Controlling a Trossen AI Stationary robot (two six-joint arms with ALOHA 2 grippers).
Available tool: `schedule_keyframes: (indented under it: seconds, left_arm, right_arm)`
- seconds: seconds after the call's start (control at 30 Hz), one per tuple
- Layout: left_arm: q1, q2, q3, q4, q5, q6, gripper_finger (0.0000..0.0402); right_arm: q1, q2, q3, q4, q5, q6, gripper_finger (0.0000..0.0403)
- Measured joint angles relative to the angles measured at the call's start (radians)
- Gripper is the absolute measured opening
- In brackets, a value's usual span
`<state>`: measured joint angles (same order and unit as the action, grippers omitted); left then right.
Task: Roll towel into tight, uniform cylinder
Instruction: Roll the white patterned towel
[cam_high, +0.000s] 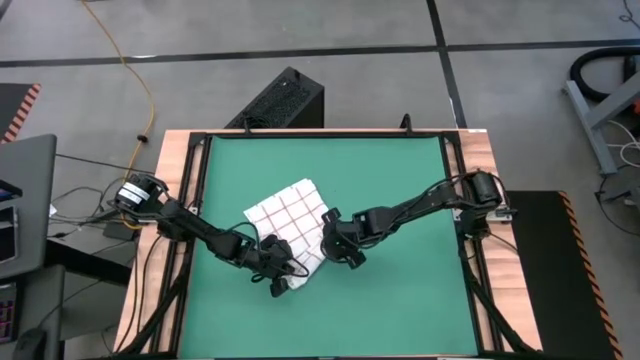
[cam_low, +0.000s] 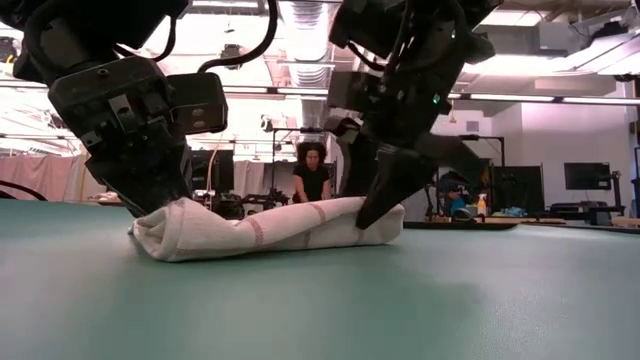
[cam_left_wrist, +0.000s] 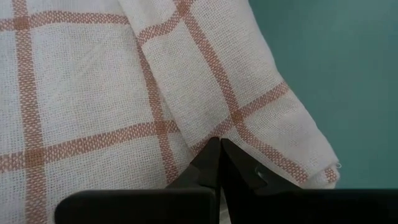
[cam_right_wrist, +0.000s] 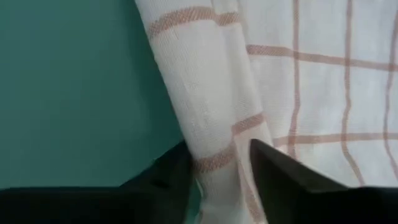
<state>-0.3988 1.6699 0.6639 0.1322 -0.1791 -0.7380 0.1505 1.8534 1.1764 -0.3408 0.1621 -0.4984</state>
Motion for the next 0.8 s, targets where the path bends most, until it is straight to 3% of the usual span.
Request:
schedule_keyframes:
  seconds: [0.23, 0.63, 0.8]
  left_arm:
    - [0.0, 0.0, 0.0, 0.008, 0.004, 0.012, 0.0]
    - [0.01, 0.001, 0.0, 0.064, 0.143, 0.019, 0.0]
    - [0.009, 0.002, 0.0, 0.073, 0.195, 0.009, 0.0]
  right_arm:
    - [0.011, -0.001, 0.09, -0.126, -0.054, -0.007, 0.0024]
    - [-0.134, 0.091, 0.196, -0.339, -0.411, 0.173, 0.0011]
    - [-0.165, 0.163, 0.236, -0.365, -0.48, 0.213, 0.0011]
